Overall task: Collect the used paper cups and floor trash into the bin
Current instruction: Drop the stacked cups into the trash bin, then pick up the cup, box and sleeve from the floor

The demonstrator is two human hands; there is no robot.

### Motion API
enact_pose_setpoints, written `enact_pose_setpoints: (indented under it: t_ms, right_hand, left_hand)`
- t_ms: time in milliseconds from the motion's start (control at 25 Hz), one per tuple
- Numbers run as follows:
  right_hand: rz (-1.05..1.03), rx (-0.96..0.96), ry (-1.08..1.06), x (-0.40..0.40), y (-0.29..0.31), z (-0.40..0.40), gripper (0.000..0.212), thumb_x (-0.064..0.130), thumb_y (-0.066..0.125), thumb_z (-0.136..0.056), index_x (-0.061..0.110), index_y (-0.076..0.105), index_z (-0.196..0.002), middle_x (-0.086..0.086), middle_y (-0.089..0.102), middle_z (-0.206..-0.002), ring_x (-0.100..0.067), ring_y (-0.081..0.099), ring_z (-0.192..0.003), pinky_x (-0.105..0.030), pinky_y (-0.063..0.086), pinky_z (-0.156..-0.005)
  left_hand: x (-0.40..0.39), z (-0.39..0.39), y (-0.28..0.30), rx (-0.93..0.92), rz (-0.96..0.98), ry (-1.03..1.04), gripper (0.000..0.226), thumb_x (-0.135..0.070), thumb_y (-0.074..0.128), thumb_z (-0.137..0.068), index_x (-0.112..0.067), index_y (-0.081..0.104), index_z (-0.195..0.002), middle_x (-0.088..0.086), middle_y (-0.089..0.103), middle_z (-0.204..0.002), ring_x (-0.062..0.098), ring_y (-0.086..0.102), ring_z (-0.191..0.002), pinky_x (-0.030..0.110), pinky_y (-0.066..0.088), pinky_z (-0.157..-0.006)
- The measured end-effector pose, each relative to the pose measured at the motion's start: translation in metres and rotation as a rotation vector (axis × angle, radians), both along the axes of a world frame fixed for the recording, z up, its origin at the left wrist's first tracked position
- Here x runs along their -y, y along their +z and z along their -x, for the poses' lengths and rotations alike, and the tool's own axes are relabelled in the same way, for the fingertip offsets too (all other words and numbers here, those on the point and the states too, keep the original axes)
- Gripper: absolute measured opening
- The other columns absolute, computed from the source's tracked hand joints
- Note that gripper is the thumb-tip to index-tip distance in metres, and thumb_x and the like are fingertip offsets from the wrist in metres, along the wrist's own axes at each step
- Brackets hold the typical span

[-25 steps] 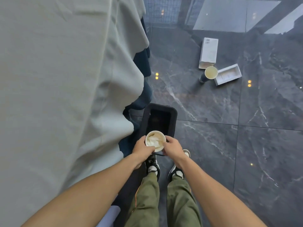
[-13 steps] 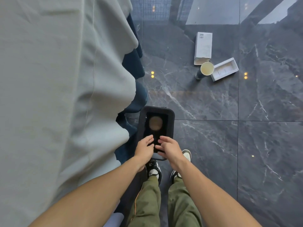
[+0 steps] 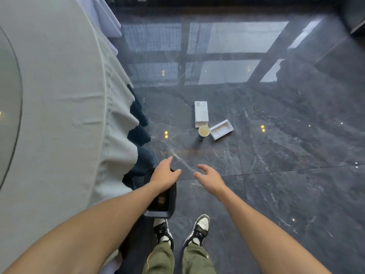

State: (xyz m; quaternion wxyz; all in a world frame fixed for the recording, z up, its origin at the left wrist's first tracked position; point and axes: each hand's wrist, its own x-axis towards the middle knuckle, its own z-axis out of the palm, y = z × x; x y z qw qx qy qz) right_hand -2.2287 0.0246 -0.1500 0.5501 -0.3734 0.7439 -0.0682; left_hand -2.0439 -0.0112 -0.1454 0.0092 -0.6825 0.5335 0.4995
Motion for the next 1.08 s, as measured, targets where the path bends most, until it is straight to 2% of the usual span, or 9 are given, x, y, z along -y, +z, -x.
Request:
enact_pose_setpoints:
  t_ms: [240,440,560,680,960,1080]
  right_hand:
    - [0.114,-0.203,0.248,0.009,0.1,0.08,0.072,0.045,0.057,-0.091,0.028,0.037,-0.157,-0.003,0.029,-0.168,-0.031,0.026,-0.153,-0.049,0.029,-0.122]
    - [0.233,-0.388,0.41,0.028,0.144,0.131,0.075,0.049,0.058,-0.09,0.037,0.028,-0.158,-0.005,0.016,-0.171,-0.036,0.009,-0.157,-0.06,0.018,-0.123]
    - [0.241,-0.433,0.428,0.048,0.149,0.159,0.088,0.054,0.063,-0.088,0.037,0.018,-0.162,-0.006,0.0,-0.174,-0.035,-0.002,-0.159,-0.06,0.009,-0.125]
    - [0.218,-0.457,0.442,0.075,0.142,0.184,0.098,0.056,0.067,-0.087,0.035,0.01,-0.164,-0.007,-0.008,-0.174,-0.036,-0.006,-0.16,-0.06,0.008,-0.126]
    - [0.156,-0.488,0.481,0.156,0.095,0.235,0.102,0.053,0.07,-0.085,0.036,0.006,-0.164,-0.009,-0.01,-0.173,-0.039,-0.007,-0.159,-0.063,0.008,-0.125]
    - [0.123,-0.488,0.508,0.192,0.076,0.256,0.1,0.05,0.069,-0.087,0.035,0.007,-0.164,-0.01,-0.008,-0.173,-0.039,-0.006,-0.159,-0.063,0.008,-0.125]
  left_hand:
    - [0.016,0.059,0.1,0.127,0.141,-0.201,0.086,-0.054,0.062,-0.094,-0.025,0.024,-0.165,0.009,0.022,-0.173,0.032,0.024,-0.158,0.053,0.027,-0.125]
    - [0.03,0.108,0.135,0.194,0.242,-0.294,0.094,-0.062,0.063,-0.091,-0.028,0.018,-0.167,0.012,0.013,-0.174,0.034,0.014,-0.161,0.054,0.02,-0.127]
    - [0.043,0.13,0.136,0.207,0.255,-0.343,0.102,-0.066,0.066,-0.087,-0.03,0.015,-0.167,0.01,0.01,-0.175,0.034,0.01,-0.162,0.055,0.015,-0.128]
    - [0.064,0.153,0.126,0.2,0.235,-0.352,0.108,-0.068,0.07,-0.082,-0.031,0.014,-0.167,0.011,0.011,-0.175,0.034,0.01,-0.161,0.055,0.015,-0.128]
    - [0.157,0.199,0.071,0.152,0.143,-0.312,0.113,-0.072,0.07,-0.079,-0.028,0.014,-0.167,0.01,0.015,-0.174,0.029,0.013,-0.161,0.053,0.019,-0.127]
    - [0.194,0.216,0.05,0.165,0.106,-0.287,0.108,-0.073,0.066,-0.082,-0.028,0.016,-0.166,0.011,0.018,-0.173,0.029,0.018,-0.16,0.053,0.022,-0.126]
